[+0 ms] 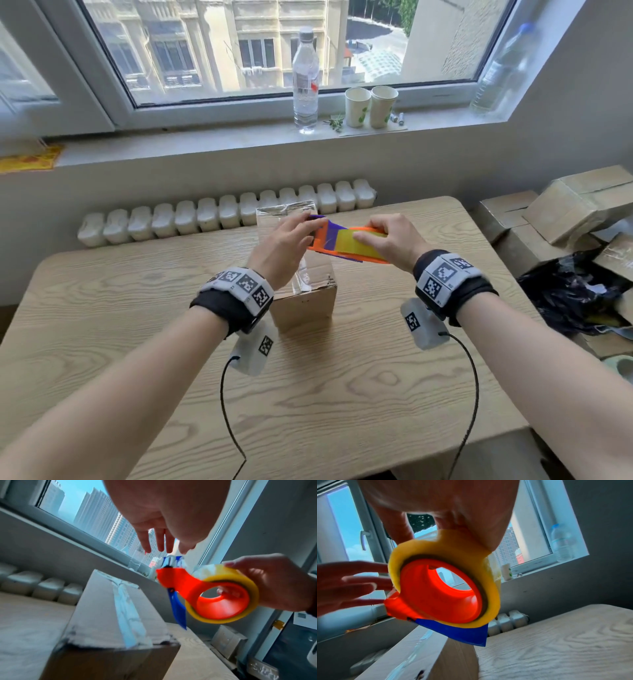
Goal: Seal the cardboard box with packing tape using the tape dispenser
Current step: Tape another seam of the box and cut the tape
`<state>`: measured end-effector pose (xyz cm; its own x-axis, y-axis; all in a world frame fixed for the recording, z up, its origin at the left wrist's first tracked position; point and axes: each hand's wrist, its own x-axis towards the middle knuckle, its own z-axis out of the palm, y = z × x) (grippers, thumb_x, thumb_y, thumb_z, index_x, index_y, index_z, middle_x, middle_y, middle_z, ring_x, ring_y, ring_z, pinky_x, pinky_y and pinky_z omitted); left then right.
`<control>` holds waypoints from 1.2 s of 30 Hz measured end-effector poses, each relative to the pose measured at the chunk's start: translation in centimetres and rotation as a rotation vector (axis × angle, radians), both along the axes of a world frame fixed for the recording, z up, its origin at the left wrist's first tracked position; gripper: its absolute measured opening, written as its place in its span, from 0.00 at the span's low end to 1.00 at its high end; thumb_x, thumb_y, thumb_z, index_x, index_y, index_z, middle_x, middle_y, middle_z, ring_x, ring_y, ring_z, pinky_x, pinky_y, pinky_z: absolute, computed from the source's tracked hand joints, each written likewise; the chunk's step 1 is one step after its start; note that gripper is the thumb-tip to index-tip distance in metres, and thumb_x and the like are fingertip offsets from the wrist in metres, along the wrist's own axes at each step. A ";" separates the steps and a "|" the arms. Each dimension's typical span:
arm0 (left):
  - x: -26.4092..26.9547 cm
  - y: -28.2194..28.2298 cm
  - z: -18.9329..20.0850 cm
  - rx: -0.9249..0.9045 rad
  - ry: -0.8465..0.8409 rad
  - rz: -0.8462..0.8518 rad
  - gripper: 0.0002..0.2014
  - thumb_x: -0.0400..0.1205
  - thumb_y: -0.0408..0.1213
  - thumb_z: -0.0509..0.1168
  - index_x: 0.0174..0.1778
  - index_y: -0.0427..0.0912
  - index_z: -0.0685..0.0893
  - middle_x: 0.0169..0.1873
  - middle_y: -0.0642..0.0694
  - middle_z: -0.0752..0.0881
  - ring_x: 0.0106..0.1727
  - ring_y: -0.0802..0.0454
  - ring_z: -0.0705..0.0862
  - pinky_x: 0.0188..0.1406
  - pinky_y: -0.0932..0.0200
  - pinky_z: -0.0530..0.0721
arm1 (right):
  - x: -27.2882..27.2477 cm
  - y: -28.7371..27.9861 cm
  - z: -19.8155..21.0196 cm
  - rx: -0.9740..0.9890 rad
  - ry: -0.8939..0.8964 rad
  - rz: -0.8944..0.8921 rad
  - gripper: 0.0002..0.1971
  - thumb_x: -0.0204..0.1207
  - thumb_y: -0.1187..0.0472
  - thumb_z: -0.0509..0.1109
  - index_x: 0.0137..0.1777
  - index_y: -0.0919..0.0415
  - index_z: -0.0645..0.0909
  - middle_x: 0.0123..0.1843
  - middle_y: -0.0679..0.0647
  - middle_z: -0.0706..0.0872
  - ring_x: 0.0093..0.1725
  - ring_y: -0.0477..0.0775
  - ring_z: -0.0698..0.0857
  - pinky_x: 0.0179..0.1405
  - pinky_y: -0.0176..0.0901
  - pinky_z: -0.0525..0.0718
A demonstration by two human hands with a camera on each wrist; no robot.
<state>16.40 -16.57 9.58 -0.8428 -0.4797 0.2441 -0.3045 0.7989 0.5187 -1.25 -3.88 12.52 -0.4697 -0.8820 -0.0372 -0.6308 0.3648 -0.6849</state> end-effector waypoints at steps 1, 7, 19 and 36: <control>-0.2 -0.5 0.4 -0.001 -0.026 -0.011 0.18 0.85 0.32 0.56 0.71 0.46 0.76 0.75 0.40 0.71 0.76 0.44 0.68 0.72 0.49 0.70 | 0.3 -0.3 0.1 0.009 0.019 0.033 0.17 0.64 0.44 0.64 0.35 0.59 0.80 0.27 0.48 0.76 0.28 0.43 0.74 0.27 0.37 0.69; -0.2 -2.4 2.0 -0.014 -0.211 -0.041 0.06 0.81 0.35 0.63 0.48 0.41 0.85 0.75 0.43 0.72 0.79 0.46 0.64 0.75 0.46 0.66 | 1.3 -1.6 0.1 0.047 0.119 0.181 0.21 0.67 0.45 0.65 0.37 0.66 0.82 0.31 0.54 0.79 0.33 0.53 0.76 0.30 0.41 0.69; 0.0 -3.7 4.6 0.169 -0.337 -0.048 0.05 0.80 0.33 0.64 0.50 0.46 0.82 0.40 0.48 0.82 0.48 0.46 0.83 0.49 0.52 0.79 | 0.0 -4.1 1.3 0.162 0.250 0.137 0.19 0.71 0.41 0.69 0.39 0.58 0.84 0.39 0.56 0.83 0.45 0.57 0.81 0.46 0.50 0.80; 1.2 -4.8 4.4 0.677 0.057 0.305 0.04 0.73 0.25 0.72 0.42 0.29 0.87 0.26 0.47 0.87 0.22 0.65 0.84 0.30 0.74 0.84 | -2.2 -2.9 3.1 0.257 -0.009 0.094 0.20 0.73 0.41 0.69 0.35 0.59 0.83 0.35 0.52 0.80 0.37 0.53 0.79 0.36 0.44 0.73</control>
